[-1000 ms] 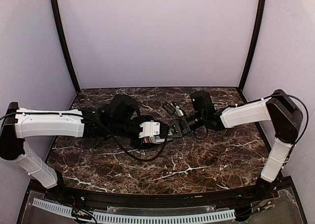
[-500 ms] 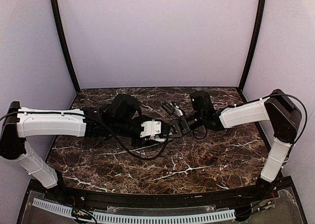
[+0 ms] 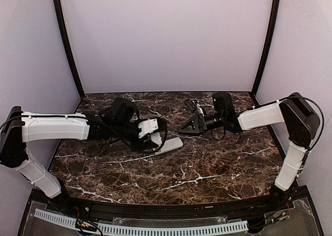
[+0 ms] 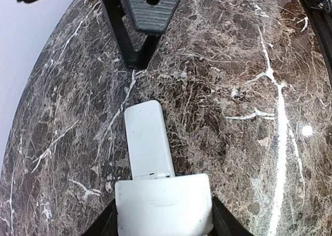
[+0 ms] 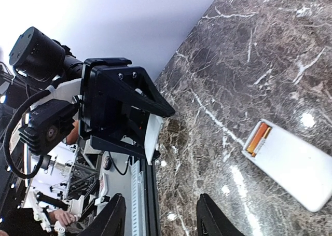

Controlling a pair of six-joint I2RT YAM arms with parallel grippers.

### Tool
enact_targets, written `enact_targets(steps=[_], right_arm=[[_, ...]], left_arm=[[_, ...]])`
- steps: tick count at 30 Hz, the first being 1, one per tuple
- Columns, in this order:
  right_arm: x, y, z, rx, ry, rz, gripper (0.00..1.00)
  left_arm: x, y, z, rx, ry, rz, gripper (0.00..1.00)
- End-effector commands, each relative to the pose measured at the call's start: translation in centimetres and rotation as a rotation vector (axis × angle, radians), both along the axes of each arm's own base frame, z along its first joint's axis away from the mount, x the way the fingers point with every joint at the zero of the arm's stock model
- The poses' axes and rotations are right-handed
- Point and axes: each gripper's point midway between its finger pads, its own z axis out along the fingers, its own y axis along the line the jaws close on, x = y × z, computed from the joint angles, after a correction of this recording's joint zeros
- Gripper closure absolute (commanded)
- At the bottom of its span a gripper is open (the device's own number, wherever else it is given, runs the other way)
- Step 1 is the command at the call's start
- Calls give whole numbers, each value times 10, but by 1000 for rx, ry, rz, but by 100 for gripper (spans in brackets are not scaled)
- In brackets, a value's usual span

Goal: Load the batteries into the remote control
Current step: Pass from the right arm to the left, then move the remote control without the battery cover to the center of the board.

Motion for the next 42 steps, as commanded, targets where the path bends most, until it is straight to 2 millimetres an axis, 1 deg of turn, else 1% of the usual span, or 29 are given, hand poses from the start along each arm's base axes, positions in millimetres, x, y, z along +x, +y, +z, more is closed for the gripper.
enact_targets(steps=[1, 3, 6, 9, 13, 19, 20, 21, 28, 36, 42], right_arm=[[10, 1, -7, -19, -37, -40, 57], [14, 3, -10, -21, -31, -46, 61], [19, 7, -11, -18, -35, -46, 64], [23, 11, -19, -16, -22, -38, 66], [26, 14, -27, -23, -3, -31, 69], [28, 16, -43, -40, 29, -28, 80], [28, 16, -45, -42, 31, -29, 81], [29, 17, -46, -42, 33, -28, 83], [30, 22, -53, -40, 58, -21, 90], [33, 27, -60, -31, 85, -12, 92], [32, 29, -65, -33, 97, -6, 92]], left_arm=[[11, 12, -22, -8, 119, 110, 69], [19, 16, -31, -13, 157, 155, 69], [22, 17, -49, 17, 192, 173, 69], [23, 18, -64, 56, 221, 183, 68], [26, 19, -78, 98, 245, 191, 68], [30, 19, -90, 155, 282, 191, 67], [28, 21, -95, 182, 298, 191, 67], [31, 20, -93, 182, 295, 191, 67], [36, 17, -101, 220, 324, 189, 65], [43, 14, -106, 238, 341, 186, 64], [47, 17, -110, 255, 347, 188, 64]])
